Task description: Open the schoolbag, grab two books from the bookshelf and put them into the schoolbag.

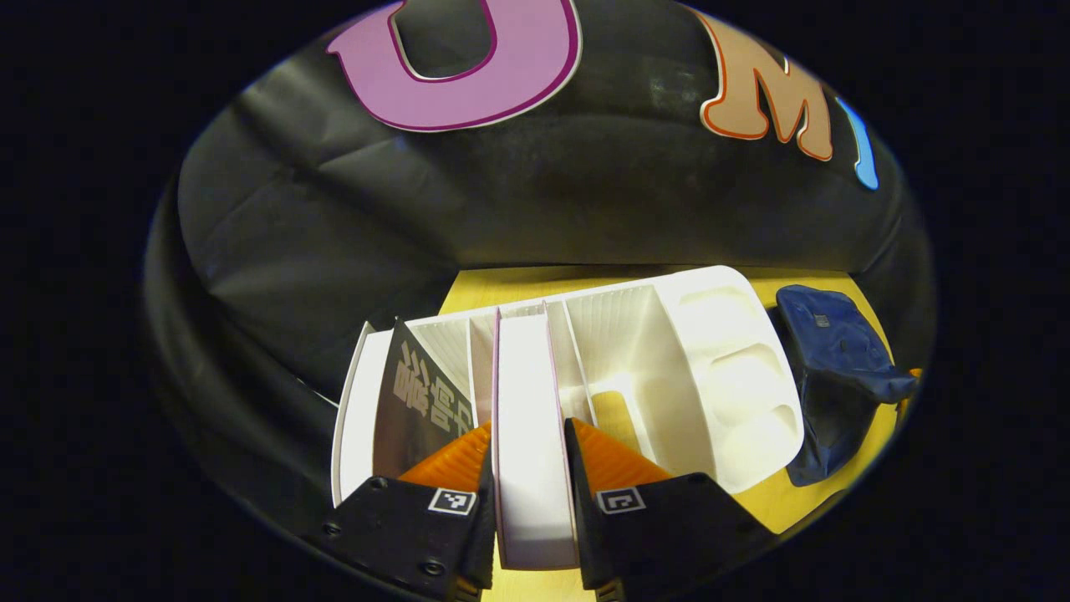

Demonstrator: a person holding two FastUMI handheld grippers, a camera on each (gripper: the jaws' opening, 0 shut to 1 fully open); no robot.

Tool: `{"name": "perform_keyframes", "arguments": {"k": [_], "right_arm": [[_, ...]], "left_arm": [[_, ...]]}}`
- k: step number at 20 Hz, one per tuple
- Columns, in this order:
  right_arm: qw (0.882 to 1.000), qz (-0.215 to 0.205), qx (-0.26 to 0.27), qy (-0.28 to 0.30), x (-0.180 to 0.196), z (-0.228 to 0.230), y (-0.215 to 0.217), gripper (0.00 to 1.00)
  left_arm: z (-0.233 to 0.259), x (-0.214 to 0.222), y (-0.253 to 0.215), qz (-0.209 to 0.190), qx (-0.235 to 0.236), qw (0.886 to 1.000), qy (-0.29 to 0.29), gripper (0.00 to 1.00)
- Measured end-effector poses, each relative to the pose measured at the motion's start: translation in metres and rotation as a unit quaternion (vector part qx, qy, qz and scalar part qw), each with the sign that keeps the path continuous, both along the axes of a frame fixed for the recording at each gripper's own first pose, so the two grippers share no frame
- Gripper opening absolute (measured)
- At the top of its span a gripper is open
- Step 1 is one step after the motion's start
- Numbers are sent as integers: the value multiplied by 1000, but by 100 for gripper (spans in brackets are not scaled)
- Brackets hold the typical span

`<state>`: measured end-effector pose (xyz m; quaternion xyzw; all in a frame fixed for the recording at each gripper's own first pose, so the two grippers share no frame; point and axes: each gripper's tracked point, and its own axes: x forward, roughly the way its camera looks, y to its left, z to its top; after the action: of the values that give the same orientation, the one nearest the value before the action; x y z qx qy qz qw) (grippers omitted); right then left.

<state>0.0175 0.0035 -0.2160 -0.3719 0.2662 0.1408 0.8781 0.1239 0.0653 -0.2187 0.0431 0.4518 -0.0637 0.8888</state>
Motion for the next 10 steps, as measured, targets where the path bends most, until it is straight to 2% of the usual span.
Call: {"name": "perform_keyframes", "arguments": {"k": [4, 10], "right_arm": [[1000, 0, 4, -1, 0, -1, 1, 3], [1000, -2, 14, -2, -3, -1, -1, 2]], "left_arm": [[3, -6, -3, 11, -4, 1000, 11, 32], [18, -22, 2, 35, -22, 999, -4, 32]]}}
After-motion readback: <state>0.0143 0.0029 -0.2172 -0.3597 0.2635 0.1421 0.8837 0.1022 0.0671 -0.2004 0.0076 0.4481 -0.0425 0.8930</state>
